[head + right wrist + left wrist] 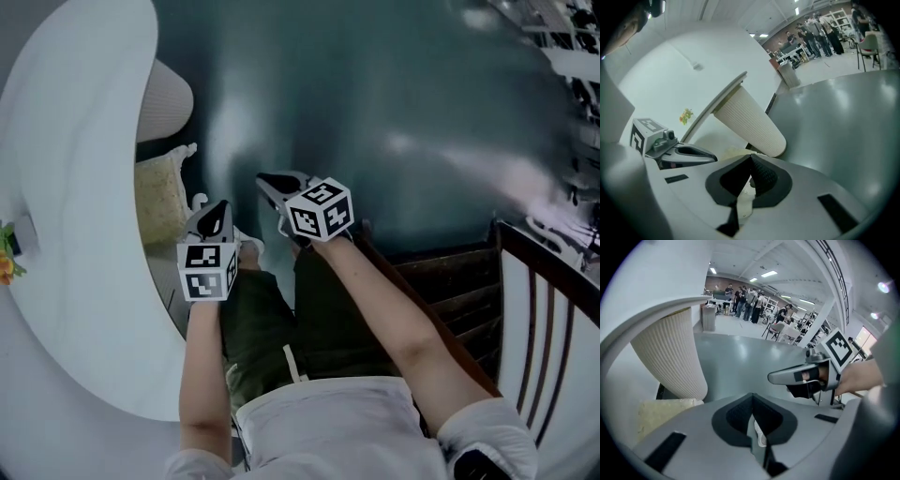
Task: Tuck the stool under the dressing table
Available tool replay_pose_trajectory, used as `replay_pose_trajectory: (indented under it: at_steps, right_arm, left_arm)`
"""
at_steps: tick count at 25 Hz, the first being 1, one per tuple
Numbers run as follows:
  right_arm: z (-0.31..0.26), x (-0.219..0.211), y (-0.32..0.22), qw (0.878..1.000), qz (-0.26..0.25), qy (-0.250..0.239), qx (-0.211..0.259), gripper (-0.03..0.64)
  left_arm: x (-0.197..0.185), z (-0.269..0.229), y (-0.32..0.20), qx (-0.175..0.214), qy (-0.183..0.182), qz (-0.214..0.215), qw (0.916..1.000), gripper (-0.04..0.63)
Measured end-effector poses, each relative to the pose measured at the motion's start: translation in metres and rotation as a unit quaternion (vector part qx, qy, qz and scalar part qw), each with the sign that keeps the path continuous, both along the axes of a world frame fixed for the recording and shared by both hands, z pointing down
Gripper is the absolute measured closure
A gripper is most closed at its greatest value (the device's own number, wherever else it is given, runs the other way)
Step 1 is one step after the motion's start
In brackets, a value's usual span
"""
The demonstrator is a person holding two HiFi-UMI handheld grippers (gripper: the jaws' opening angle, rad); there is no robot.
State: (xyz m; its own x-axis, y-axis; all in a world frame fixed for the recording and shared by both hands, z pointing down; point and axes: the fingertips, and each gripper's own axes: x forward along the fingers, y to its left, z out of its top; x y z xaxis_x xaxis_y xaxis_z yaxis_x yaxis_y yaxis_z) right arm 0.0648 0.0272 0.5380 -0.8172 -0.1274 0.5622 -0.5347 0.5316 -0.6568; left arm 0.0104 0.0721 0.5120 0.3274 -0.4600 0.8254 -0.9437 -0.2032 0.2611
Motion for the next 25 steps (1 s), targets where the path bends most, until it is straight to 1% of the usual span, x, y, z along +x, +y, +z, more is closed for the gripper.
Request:
replay_pose_trajectory:
  at_steps: [3,8,12,16,20,25]
  right_arm:
    - [-0.03,0.015,-0.004,1.0,0.004,0.007,0.023,0.609]
    - [-0.086,0.041,-0.015,0.998,0.019,0.009,0.059,0.609]
    - [-0.13,0.055,-0.018,0.996,0.028,0.007,0.083,0.609]
    - [-0.18,0.068,-0.016,0.994,0.034,0.0,0.108,0.609]
    - [-0.233,0.078,-0.024,0.99,0.042,-0.012,0.132,0.609]
    - [-0.285,0.092,-0.026,0.984,0.056,-0.023,0.167,0.609]
  left_arm:
    - [0.012,-0.024,-0.004,0.016,0.014,0.014,0.9997,0.594]
    - [0.026,-0.077,-0.019,0.054,0.016,0.035,0.9978,0.594]
    - [0.025,-0.126,-0.031,0.097,0.033,0.026,0.9944,0.594]
    - [0.021,-0.168,-0.038,0.123,0.028,0.027,0.9917,0.594]
    - [0.021,-0.218,-0.056,0.157,0.029,0.033,0.9865,0.594]
    - [0.028,-0.268,-0.062,0.196,0.028,0.045,0.9792,0.594]
